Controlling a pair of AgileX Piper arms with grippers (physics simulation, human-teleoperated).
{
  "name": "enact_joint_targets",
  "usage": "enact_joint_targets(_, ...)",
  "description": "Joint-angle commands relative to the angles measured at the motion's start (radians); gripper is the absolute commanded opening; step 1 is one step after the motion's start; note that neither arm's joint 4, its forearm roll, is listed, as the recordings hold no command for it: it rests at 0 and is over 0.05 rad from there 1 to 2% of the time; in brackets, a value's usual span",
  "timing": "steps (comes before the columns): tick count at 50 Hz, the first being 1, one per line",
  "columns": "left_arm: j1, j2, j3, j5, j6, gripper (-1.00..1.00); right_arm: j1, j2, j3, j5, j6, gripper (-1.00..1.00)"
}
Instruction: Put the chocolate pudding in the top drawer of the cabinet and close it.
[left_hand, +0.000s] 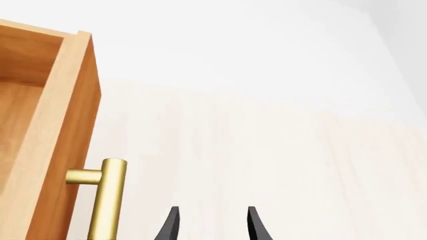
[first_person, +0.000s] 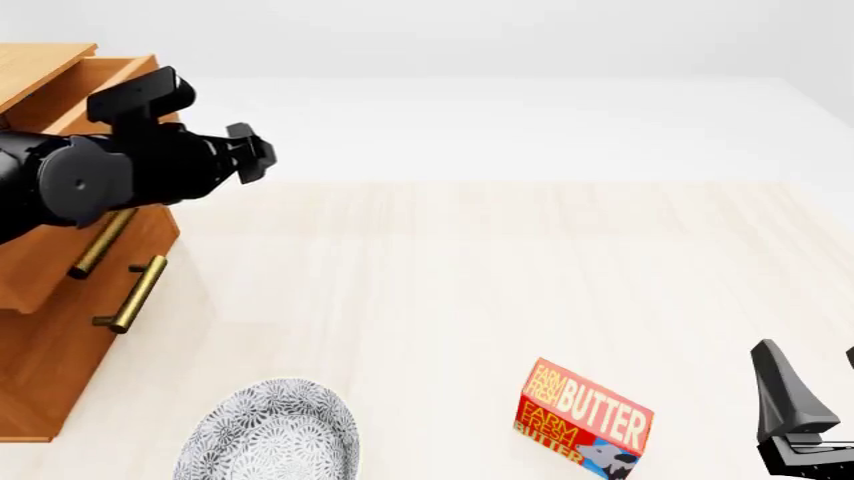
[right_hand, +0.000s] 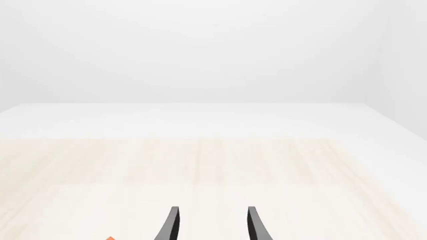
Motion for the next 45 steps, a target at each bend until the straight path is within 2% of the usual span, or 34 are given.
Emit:
enact_joint_targets(1,0.029,-0.008,0.012,-0.003,0.015,1.00,0.000,0.000,0.000,0.000,0.000,1.00)
enact_joint_targets(45,0.136,-0.019,0.037,-0.014,0.060,1.00,0.000,0.000,0.000,0.000,0.000,1.00)
